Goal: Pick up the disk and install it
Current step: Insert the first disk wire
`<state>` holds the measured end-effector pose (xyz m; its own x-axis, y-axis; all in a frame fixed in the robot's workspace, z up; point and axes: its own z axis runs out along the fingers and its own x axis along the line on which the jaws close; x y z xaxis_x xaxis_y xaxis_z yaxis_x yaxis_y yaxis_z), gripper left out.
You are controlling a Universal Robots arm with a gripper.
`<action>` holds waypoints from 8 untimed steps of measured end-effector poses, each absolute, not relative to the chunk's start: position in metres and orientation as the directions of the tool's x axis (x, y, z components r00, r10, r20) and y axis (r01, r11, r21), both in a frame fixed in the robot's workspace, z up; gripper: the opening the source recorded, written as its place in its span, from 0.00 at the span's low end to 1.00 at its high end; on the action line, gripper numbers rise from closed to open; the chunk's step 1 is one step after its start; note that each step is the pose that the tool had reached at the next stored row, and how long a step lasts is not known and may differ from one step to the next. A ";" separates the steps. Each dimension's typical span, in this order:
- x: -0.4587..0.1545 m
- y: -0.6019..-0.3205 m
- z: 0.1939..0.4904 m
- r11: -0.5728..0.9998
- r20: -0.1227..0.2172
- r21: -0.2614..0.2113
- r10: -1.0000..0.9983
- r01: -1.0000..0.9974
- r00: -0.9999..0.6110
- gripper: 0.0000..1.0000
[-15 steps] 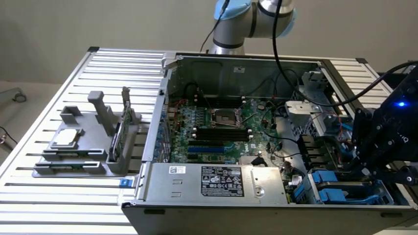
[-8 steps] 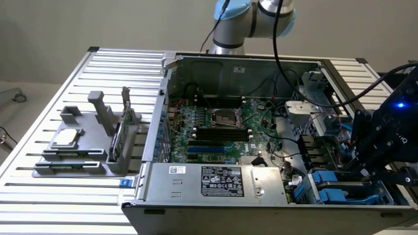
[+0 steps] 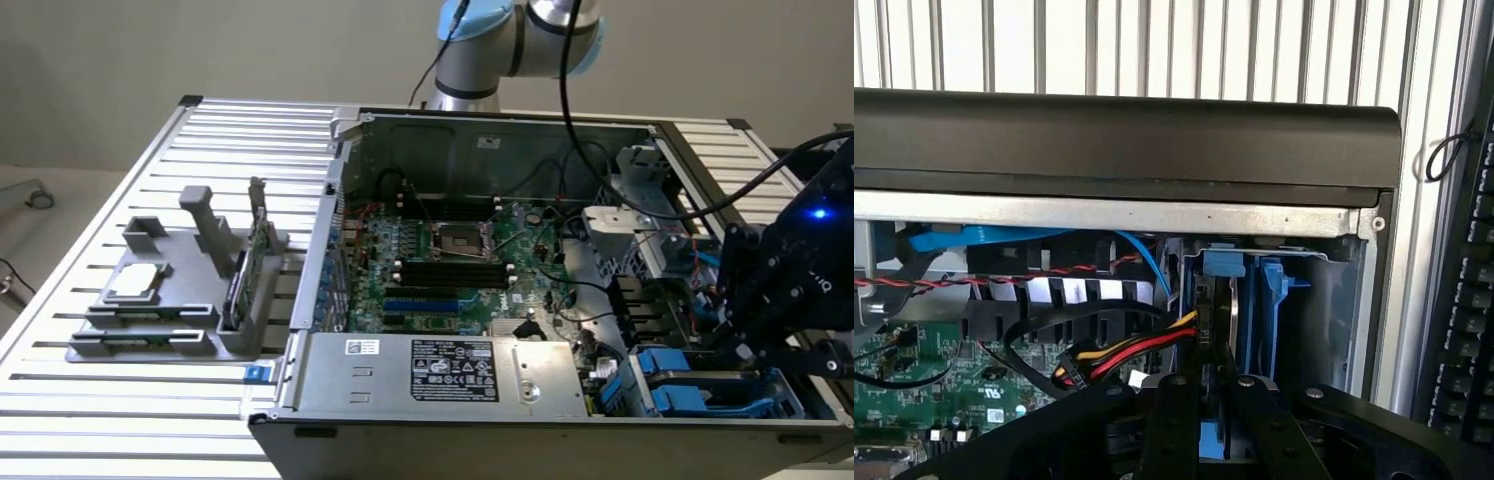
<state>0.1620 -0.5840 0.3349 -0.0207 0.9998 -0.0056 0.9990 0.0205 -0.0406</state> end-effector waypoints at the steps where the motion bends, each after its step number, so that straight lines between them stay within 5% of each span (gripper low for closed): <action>1: 0.162 -0.584 0.335 0.019 -0.006 -0.042 1.000 0.999 -0.019 0.17; 8: 0.164 -0.583 0.334 0.002 -0.006 -0.050 1.000 0.999 -0.002 0.17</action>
<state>0.1644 -0.5834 0.3336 -0.0022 1.0000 -0.0063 0.9987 0.0018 -0.0504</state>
